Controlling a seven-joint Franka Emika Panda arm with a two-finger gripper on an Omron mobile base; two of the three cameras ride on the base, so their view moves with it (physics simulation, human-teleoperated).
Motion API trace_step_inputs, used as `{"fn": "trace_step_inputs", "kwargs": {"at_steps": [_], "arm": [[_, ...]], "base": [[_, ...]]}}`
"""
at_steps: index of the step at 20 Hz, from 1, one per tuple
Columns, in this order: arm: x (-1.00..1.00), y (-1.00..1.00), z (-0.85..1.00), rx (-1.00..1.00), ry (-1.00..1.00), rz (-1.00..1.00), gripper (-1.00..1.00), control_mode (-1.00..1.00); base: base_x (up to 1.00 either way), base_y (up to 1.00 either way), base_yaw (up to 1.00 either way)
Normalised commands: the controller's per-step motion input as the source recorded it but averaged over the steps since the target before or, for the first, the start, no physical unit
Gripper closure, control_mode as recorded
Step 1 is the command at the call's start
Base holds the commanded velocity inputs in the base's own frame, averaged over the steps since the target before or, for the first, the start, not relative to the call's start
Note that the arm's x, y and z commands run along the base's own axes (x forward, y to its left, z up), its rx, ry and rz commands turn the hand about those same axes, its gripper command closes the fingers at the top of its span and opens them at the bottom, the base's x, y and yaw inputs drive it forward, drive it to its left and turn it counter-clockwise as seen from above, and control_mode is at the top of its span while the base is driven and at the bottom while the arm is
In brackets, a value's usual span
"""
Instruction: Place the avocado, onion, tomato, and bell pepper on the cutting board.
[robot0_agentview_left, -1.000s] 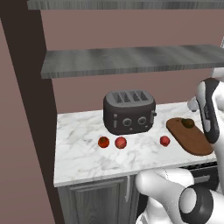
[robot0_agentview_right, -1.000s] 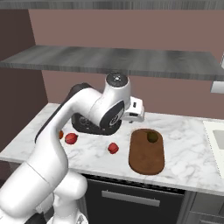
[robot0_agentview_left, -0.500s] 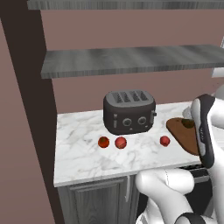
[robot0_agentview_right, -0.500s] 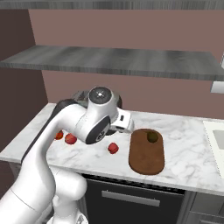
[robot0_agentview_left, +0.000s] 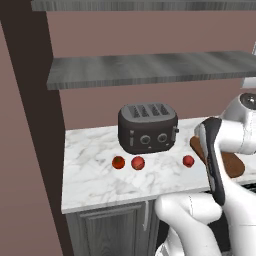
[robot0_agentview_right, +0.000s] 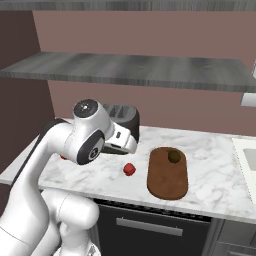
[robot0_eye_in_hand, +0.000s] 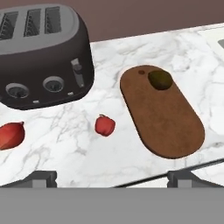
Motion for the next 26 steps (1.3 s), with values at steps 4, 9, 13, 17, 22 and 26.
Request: {"fn": "trace_step_inputs", "kwargs": {"at_steps": [4, 9, 13, 17, 22, 26], "arm": [[0.01, 0.1, -0.03, -0.1, 0.08, -0.12, -1.0, -1.0], [0.02, 0.0, -0.03, 0.01, 0.08, -0.09, -1.0, -1.0], [0.11, 0.0, 0.0, 0.07, 0.16, -0.01, -1.0, -1.0], [0.12, 0.0, 0.0, 0.07, 0.09, 0.0, -1.0, -1.0], [0.15, 0.0, -0.08, 0.04, 0.01, 0.0, -1.0, -1.0], [0.19, 0.0, -0.21, 0.0, 0.0, 0.0, -1.0, -1.0]], "base": [[0.0, 0.0, 0.0], [0.0, 0.0, 0.0], [0.0, 0.0, 0.0], [0.0, 0.0, 0.0], [0.0, 0.0, 0.0], [0.0, 0.0, 0.0]]}}
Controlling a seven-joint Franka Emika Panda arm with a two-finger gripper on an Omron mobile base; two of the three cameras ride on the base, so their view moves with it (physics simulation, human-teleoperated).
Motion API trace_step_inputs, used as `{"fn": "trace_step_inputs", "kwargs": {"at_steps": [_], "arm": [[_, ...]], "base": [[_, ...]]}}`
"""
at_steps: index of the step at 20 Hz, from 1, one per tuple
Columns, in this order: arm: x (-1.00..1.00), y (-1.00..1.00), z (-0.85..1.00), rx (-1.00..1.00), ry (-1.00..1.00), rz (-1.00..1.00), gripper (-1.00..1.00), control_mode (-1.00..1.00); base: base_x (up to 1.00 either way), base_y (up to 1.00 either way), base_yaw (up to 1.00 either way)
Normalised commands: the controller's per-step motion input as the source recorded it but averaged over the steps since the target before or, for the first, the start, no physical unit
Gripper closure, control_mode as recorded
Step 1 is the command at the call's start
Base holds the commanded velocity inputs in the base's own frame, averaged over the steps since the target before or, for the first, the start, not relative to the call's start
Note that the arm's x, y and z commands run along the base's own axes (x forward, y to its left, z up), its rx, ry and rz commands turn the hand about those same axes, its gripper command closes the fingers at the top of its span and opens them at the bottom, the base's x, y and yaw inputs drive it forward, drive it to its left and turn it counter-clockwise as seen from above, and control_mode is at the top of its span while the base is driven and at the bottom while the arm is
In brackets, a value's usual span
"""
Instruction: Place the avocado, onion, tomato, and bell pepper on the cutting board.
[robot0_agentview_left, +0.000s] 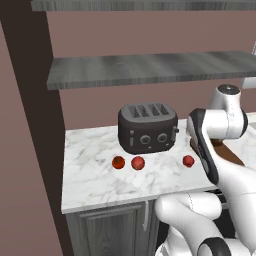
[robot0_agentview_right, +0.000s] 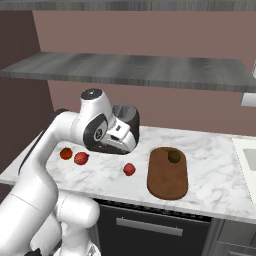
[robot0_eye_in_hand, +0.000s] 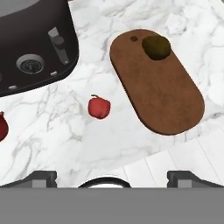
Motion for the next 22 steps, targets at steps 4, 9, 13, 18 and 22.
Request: {"fn": "trace_step_inputs", "kwargs": {"at_steps": [4, 9, 13, 18, 22], "arm": [[0.28, 0.0, -0.29, 0.01, 0.0, 0.0, -1.0, -1.0], [0.33, 0.0, -0.3, 0.04, 0.0, 0.0, -1.0, -1.0], [0.28, 0.0, -0.27, 0.03, 0.0, 0.0, -1.0, -1.0], [0.25, 0.0, -0.27, 0.01, 0.0, 0.0, -1.0, -1.0], [0.21, 0.0, -0.26, 0.0, 0.0, 0.0, -1.0, -1.0]], "base": [[0.0, 0.0, 0.0], [0.0, 0.0, 0.0], [0.0, 0.0, 0.0], [0.0, 0.0, 0.0], [0.0, 0.0, 0.0]]}}
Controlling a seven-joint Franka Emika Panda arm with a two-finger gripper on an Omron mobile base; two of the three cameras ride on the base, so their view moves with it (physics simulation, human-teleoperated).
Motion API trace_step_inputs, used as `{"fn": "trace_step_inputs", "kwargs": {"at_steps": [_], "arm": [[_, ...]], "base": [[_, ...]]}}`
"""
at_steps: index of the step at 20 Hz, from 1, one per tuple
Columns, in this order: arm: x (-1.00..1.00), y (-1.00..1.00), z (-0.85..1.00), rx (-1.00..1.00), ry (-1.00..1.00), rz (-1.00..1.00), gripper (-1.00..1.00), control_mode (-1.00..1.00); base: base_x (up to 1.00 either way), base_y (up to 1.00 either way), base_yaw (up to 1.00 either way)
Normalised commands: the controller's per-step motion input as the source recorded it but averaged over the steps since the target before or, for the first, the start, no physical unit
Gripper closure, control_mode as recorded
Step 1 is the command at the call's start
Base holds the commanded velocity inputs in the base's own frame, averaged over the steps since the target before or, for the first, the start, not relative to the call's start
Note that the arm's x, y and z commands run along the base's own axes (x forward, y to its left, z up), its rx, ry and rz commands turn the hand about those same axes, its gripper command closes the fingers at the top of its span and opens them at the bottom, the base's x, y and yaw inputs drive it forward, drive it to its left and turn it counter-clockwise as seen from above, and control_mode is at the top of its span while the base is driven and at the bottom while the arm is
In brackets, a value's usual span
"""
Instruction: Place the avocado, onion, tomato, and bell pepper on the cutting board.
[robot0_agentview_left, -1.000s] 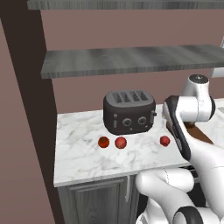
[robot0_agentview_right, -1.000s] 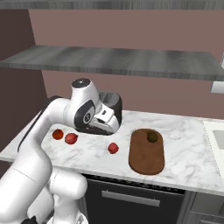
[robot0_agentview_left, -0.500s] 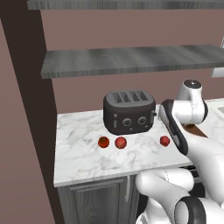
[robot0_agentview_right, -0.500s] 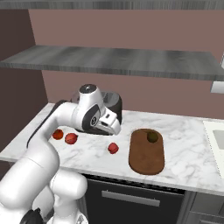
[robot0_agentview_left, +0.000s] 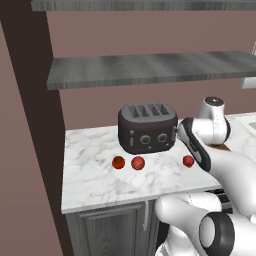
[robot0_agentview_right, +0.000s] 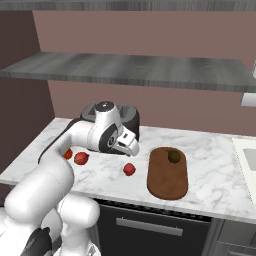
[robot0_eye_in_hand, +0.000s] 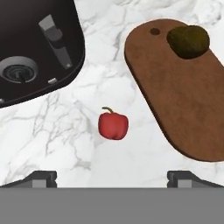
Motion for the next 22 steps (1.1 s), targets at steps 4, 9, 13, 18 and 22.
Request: {"fn": "trace_step_inputs", "kwargs": {"at_steps": [4, 9, 13, 18, 22], "arm": [[0.24, 0.0, -0.25, 0.03, 0.0, 0.0, -1.0, -1.0], [0.1, -0.03, -0.25, 0.04, 0.0, 0.0, -1.0, -1.0], [0.02, -0.15, -0.29, 0.05, 0.05, 0.0, -1.0, -1.0], [0.09, -0.15, -0.2, 0.02, 0.05, 0.0, -1.0, -1.0], [0.21, -0.02, -0.17, 0.0, 0.05, 0.0, -1.0, -1.0]], "base": [[0.0, 0.0, 0.0], [0.0, 0.0, 0.0], [0.0, 0.0, 0.0], [0.0, 0.0, 0.0], [0.0, 0.0, 0.0]]}}
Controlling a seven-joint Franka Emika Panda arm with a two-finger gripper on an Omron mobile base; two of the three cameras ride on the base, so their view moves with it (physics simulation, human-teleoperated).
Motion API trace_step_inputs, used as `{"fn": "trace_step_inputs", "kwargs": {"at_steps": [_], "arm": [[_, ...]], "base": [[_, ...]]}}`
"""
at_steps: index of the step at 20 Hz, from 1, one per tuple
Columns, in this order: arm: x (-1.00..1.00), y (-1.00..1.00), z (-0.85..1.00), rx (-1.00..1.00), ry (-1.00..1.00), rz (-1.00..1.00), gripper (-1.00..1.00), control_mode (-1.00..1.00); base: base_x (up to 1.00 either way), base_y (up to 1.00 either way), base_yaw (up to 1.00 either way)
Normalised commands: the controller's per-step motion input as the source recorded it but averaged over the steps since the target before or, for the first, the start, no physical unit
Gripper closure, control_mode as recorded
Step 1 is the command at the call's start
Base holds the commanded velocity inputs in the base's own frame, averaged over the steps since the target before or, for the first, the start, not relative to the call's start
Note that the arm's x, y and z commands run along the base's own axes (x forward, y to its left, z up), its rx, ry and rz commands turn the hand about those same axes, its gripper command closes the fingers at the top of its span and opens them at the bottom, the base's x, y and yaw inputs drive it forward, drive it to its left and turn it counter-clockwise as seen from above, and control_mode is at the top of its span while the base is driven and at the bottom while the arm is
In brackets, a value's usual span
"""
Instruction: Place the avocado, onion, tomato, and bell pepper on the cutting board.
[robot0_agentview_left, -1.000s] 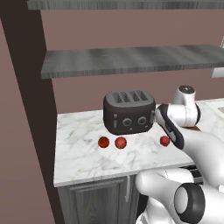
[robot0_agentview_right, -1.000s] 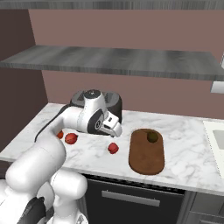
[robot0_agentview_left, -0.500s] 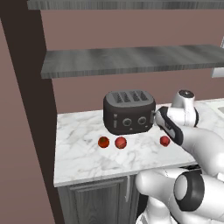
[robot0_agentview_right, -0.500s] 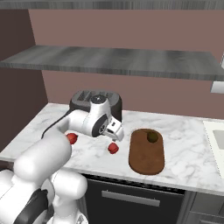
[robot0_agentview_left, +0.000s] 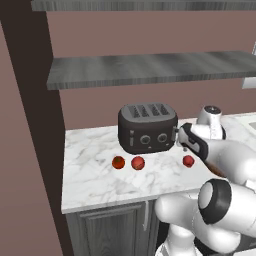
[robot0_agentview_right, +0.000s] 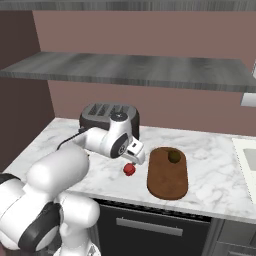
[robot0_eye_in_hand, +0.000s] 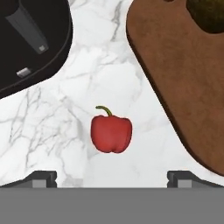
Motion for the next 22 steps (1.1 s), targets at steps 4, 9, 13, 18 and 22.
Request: {"fn": "trace_step_inputs", "kwargs": {"at_steps": [4, 9, 13, 18, 22], "arm": [[0.29, 0.0, -0.21, 0.0, 0.05, 0.0, -1.0, -1.0], [0.18, -0.01, -0.27, 0.0, 0.07, 0.0, -1.0, -1.0], [0.04, -0.06, -0.34, 0.01, 0.08, 0.0, -1.0, -1.0], [0.04, -0.01, -0.35, 0.01, 0.1, 0.0, -1.0, -1.0], [0.14, -0.01, -0.26, 0.01, 0.08, 0.0, -1.0, -1.0]], "base": [[0.0, 0.0, 0.0], [0.0, 0.0, 0.0], [0.0, 0.0, 0.0], [0.0, 0.0, 0.0], [0.0, 0.0, 0.0]]}}
